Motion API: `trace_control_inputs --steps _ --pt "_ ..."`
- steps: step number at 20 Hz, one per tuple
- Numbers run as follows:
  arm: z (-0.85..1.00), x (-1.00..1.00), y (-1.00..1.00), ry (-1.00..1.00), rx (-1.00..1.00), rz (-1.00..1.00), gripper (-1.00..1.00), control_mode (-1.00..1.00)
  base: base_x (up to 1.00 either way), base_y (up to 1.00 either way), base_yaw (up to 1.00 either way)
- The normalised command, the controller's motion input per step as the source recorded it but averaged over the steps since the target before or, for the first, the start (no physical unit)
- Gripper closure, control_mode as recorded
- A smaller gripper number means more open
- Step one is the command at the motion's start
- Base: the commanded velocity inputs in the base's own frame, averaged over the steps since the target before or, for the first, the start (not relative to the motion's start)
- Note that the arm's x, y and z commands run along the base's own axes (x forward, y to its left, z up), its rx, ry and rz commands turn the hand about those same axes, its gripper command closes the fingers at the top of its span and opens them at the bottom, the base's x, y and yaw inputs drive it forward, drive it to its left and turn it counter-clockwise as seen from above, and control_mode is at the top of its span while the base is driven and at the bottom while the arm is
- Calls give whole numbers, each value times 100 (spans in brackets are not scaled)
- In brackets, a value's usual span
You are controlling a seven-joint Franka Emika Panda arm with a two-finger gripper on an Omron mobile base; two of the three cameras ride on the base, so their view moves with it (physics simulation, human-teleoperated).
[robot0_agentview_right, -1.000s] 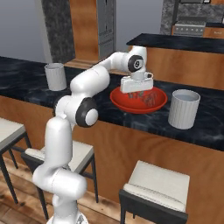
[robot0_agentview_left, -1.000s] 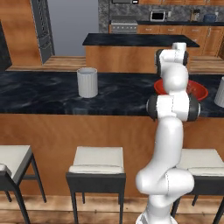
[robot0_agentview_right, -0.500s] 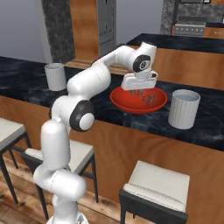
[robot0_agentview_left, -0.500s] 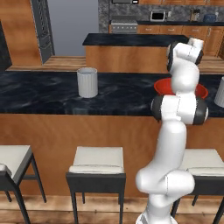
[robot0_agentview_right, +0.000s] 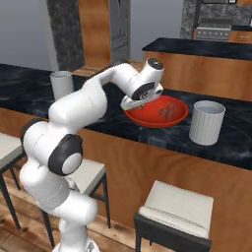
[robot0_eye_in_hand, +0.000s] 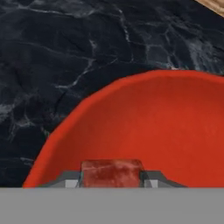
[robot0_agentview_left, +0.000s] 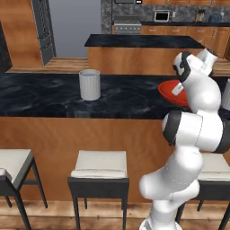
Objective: There are four ice cubes in the ice bowl. Place two ice cubes in each glass of water.
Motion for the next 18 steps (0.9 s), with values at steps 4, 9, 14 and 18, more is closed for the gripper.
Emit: trace_control_inputs --steps 4,9,14,18 --pt "64 14 94 -4 0 25 100 -100 0 0 0" --pt "98 45 67 -2 0 30 100 -100 0 0 0" --pt "31 44 83 0 1 31 100 -100 0 0 0" --pt "-6 12 64 -4 6 27 100 -100 0 0 0"
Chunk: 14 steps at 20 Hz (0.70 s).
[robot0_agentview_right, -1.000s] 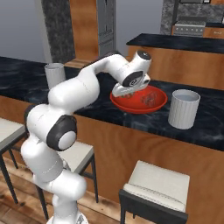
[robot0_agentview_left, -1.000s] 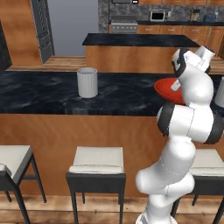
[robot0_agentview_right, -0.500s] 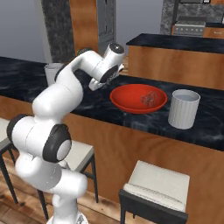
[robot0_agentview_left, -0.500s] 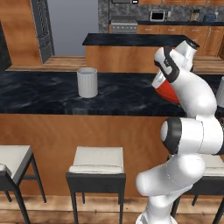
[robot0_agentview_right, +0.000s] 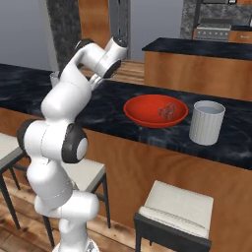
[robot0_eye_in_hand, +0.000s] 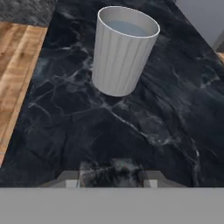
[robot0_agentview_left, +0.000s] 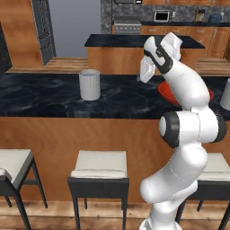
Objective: There are four ice cubes in the ice bowl. Place two ice cubes in each glass of water.
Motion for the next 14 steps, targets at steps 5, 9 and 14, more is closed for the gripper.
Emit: trace_control_inputs --steps 5,9,14 --pt "-2 6 50 -12 16 27 100 -100 0 0 0" --pt "0 23 56 -13 21 26 100 -100 0 0 0" --pt "1 22 64 -8 22 27 100 -100 0 0 0"
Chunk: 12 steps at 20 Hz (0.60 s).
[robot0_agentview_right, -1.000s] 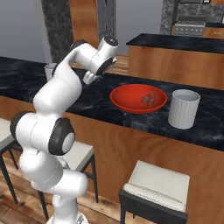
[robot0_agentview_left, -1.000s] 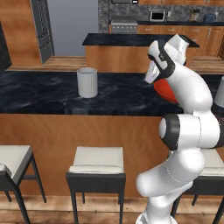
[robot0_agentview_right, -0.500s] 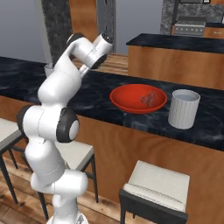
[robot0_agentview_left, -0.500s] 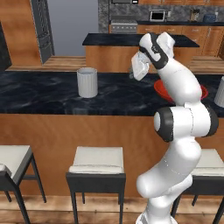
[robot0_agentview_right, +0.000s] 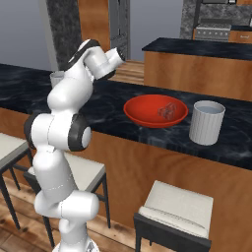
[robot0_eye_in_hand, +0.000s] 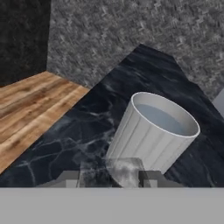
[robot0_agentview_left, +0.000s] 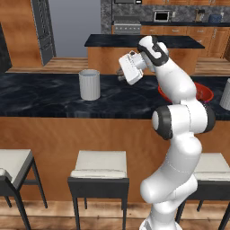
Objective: There are four ice cubes in the ice bowl. Place two ice cubes in each glass of water.
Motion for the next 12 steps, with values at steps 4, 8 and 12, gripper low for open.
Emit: trace_control_inputs --steps 4,8,12 --pt "32 0 43 -1 12 24 100 -100 0 0 0" --pt "64 0 3 0 1 13 100 -100 0 0 0" --pt "32 2 15 0 0 8 100 -100 0 0 0"
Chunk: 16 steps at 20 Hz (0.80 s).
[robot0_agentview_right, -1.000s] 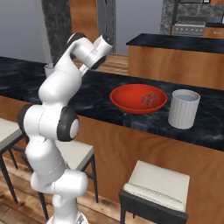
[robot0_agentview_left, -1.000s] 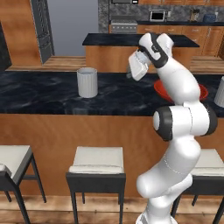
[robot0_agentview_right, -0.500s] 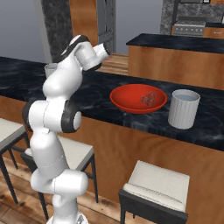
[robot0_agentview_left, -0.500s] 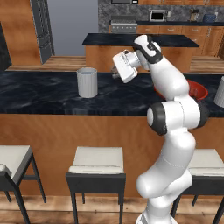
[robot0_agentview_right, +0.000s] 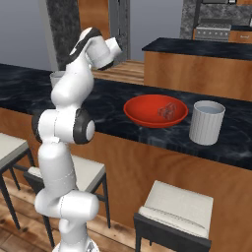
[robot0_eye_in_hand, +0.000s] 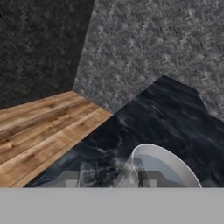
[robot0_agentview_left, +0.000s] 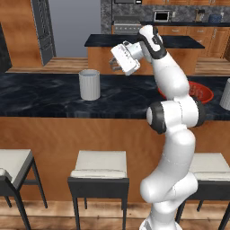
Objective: There are four ice cubes in the ice bowl. Place two ice cubes in each glass of water.
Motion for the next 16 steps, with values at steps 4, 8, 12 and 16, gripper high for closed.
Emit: trace_control_inputs --steps 4,8,12,16 --pt "-6 14 48 -6 0 1 100 -100 0 0 0" --pt "-6 24 44 -11 3 0 100 -100 0 0 0" --pt "-10 12 26 -13 2 0 100 -100 0 0 0" --pt "-25 19 19 -2 0 0 100 -100 0 0 0"
